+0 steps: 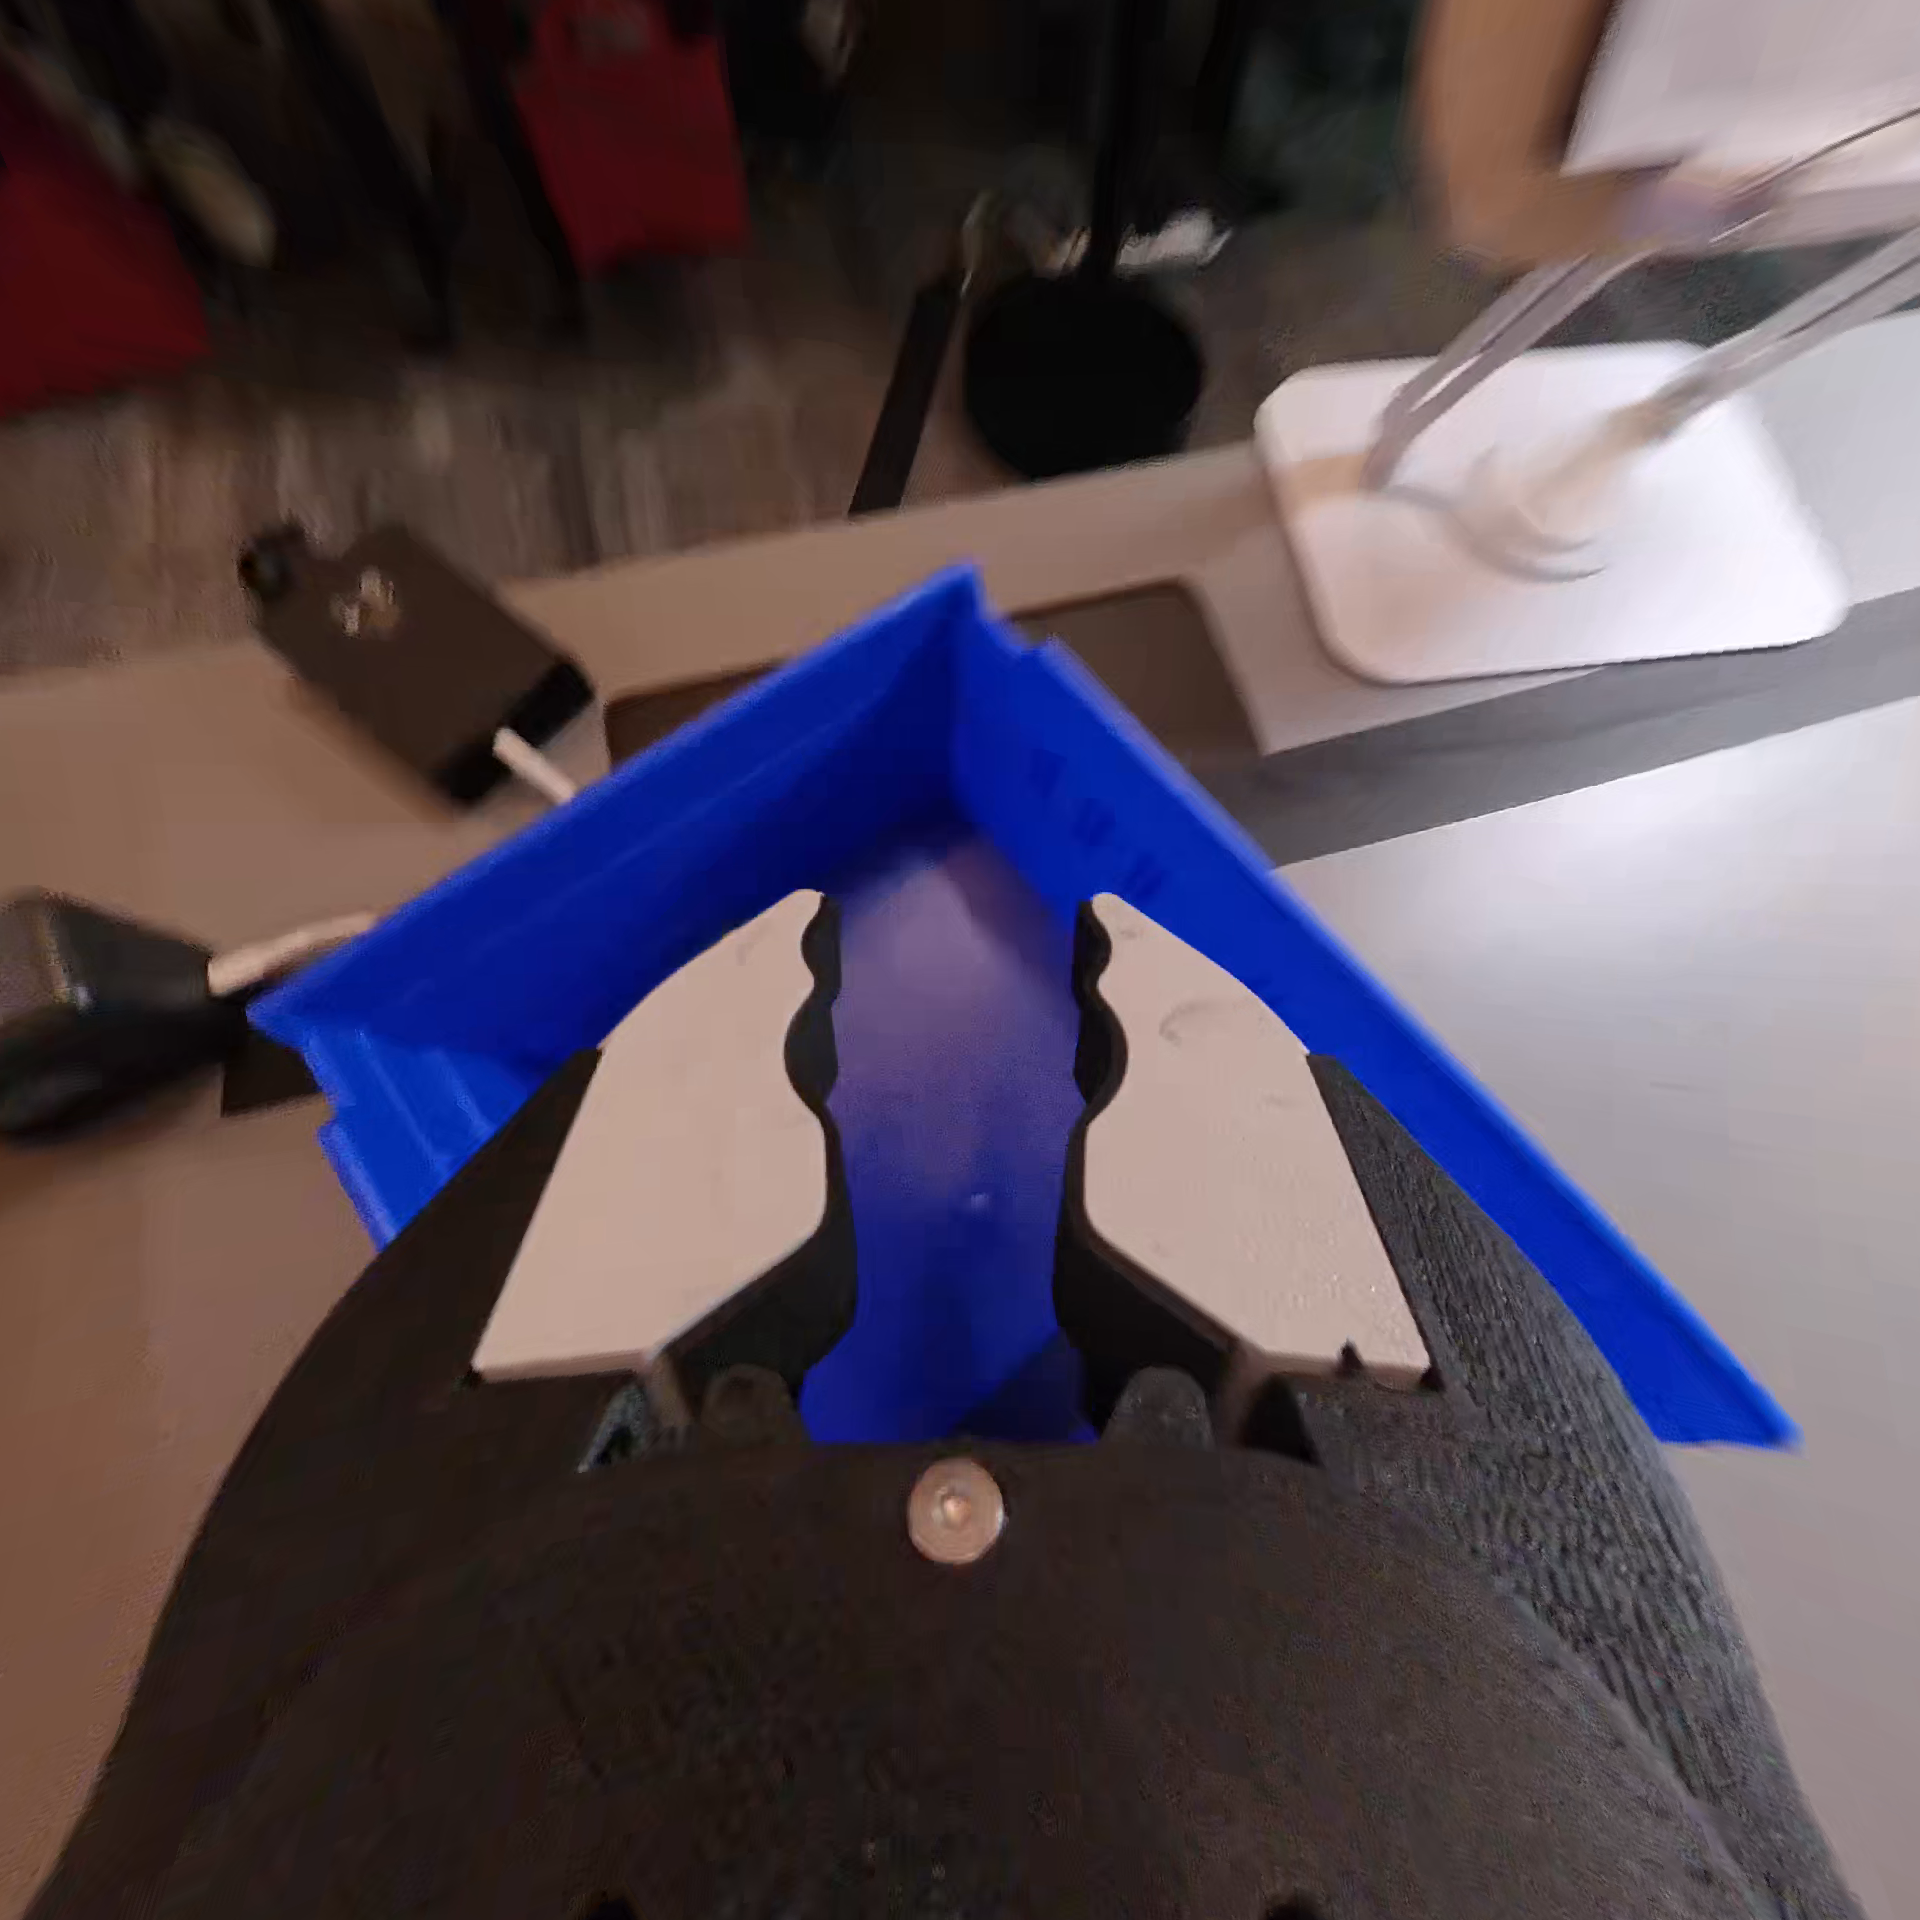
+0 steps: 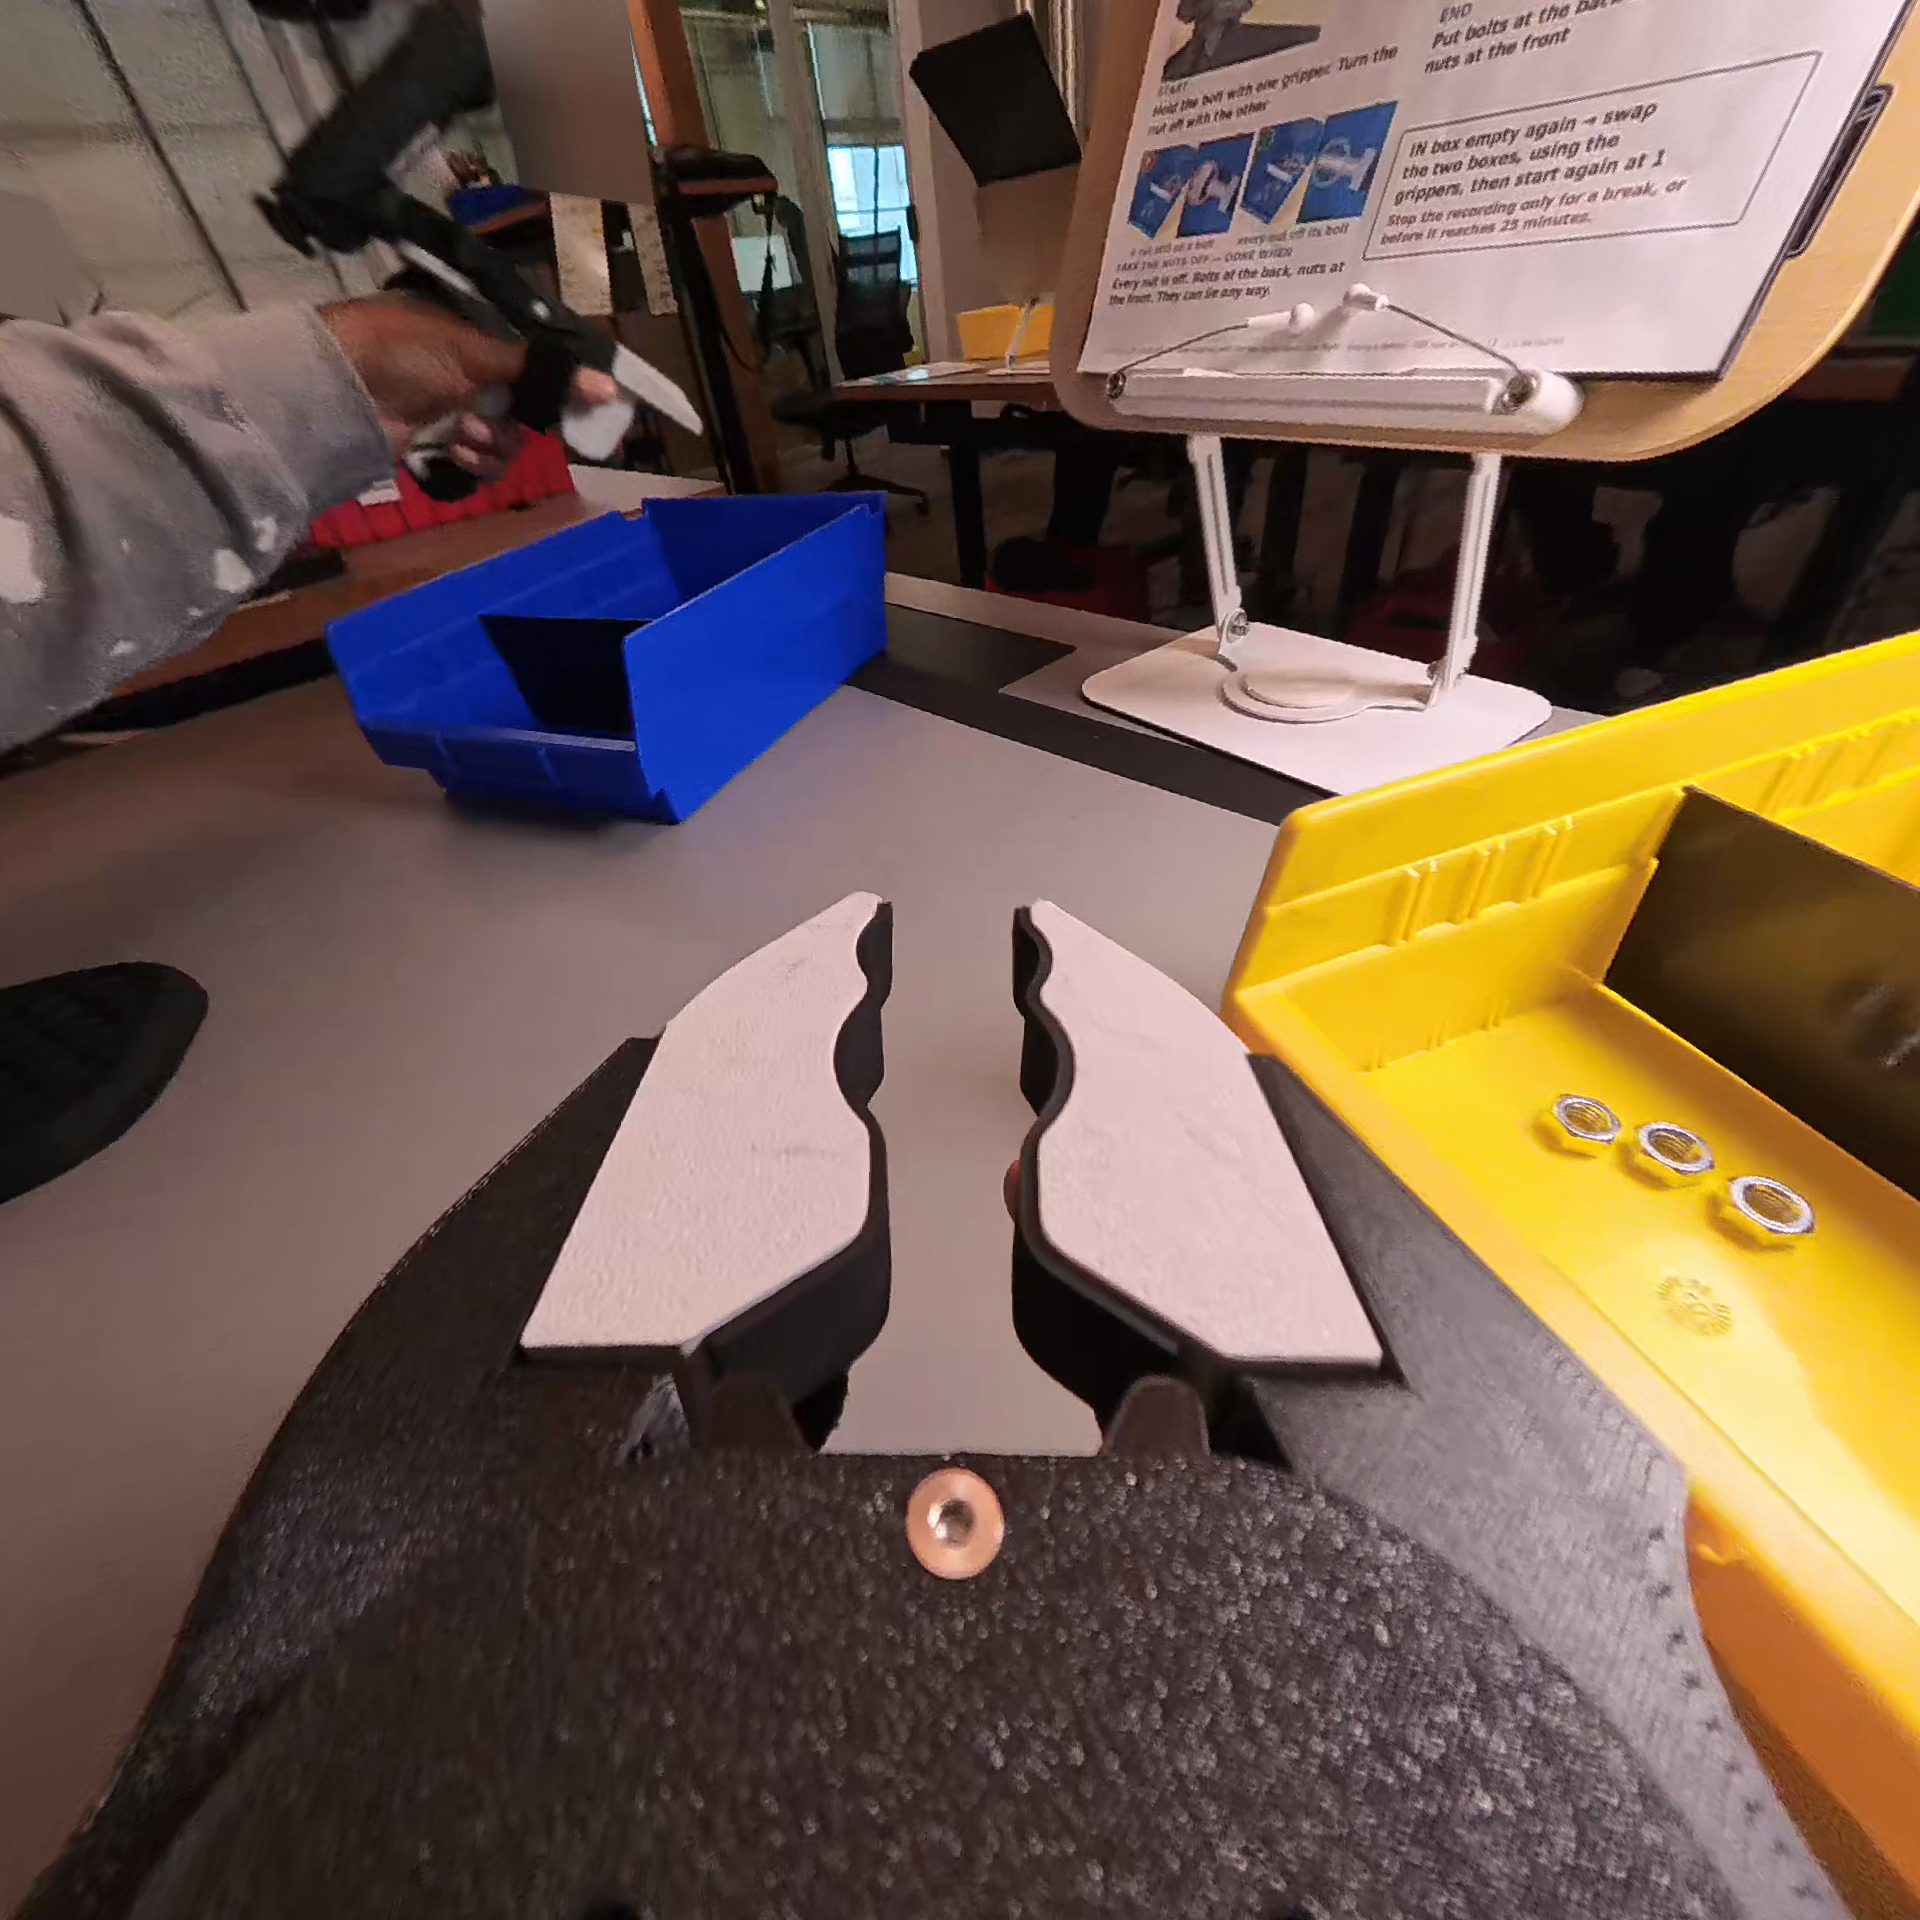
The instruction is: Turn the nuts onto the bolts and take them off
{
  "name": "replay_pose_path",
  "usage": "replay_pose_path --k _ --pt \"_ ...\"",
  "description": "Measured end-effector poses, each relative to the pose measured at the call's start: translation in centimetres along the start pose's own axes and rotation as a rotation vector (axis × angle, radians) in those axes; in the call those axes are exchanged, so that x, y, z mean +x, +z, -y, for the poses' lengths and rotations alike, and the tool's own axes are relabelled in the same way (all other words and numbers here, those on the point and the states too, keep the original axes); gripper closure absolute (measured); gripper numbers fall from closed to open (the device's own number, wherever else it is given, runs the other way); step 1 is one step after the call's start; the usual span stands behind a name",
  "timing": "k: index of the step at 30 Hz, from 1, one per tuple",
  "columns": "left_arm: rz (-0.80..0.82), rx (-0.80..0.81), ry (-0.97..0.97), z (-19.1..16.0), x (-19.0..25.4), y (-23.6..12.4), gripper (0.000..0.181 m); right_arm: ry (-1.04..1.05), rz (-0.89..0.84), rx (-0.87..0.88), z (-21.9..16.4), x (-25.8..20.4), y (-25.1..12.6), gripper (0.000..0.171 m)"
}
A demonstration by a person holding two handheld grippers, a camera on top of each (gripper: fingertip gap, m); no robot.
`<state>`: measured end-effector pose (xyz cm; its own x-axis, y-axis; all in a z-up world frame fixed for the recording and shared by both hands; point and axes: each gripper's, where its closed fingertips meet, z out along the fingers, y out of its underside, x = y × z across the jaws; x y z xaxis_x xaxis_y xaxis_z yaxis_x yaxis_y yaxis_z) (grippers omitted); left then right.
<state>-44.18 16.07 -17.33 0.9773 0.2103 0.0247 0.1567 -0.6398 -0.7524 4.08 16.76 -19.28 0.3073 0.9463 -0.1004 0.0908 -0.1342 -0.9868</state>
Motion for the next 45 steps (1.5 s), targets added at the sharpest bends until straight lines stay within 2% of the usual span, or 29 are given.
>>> replay_pose_path --k 5,11,16,18,22,25,28,30,34,40,43,45 --pt "0.140 -0.283 -0.172 -6.1 -4.0 6.7 0.126 -0.070 0.007 -0.003 -1.2 -1.0 0.5 0.155" --pt "0.254 -0.418 -0.263 -8.6 -6.6 10.1 0.115 -0.074 0.024 -0.025 -2.5 -1.6 0.2 0.156" --pt "0.261 -0.417 -0.281 -9.2 -7.5 11.5 0.123 -0.045 0.046 -0.030 -2.7 -1.6 0.3 0.157" --pt "0.257 -0.375 -0.299 -9.0 -7.9 11.7 0.140 -0.040 0.048 -0.034 -2.8 -1.6 0.3 0.157" --pt "0.227 -0.381 -0.225 -8.9 -7.5 11.1 0.139 -0.045 0.048 -0.041 -3.1 -1.6 0.4 0.158" --pt "0.157 -0.294 -0.182 -6.9 -5.9 9.6 0.139 -0.056 0.047 -0.046 -3.3 -1.7 0.5 0.158" --pt "0.024 -0.135 -0.112 -3.4 -2.4 6.6 0.140 -0.075 0.051 -0.047 -3.4 -1.9 0.6 0.158" --pt "-0.127 -0.034 -0.066 -1.4 1.8 3.8 0.140 -0.093 0.068 -0.055 -3.5 -2.1 0.9 0.158" --pt "-0.552 0.105 -0.015 -0.4 12.8 -2.7 0.141 -0.156 0.132 -0.042 -2.4 -3.2 2.0 0.156" --pt "-1.198 0.137 0.052 -5.2 29.2 -10.9 0.141 -0.408 0.190 0.067 3.0 -6.9 3.6 0.153" --pt "-1.426 0.070 0.070 -8.7 34.6 -13.3 0.141 -0.642 0.181 0.119 4.3 -9.2 4.2 0.149" --pt "-1.554 0.046 0.068 -10.5 36.9 -14.6 0.141 -0.771 0.203 0.104 3.4 -10.6 4.5 0.145"
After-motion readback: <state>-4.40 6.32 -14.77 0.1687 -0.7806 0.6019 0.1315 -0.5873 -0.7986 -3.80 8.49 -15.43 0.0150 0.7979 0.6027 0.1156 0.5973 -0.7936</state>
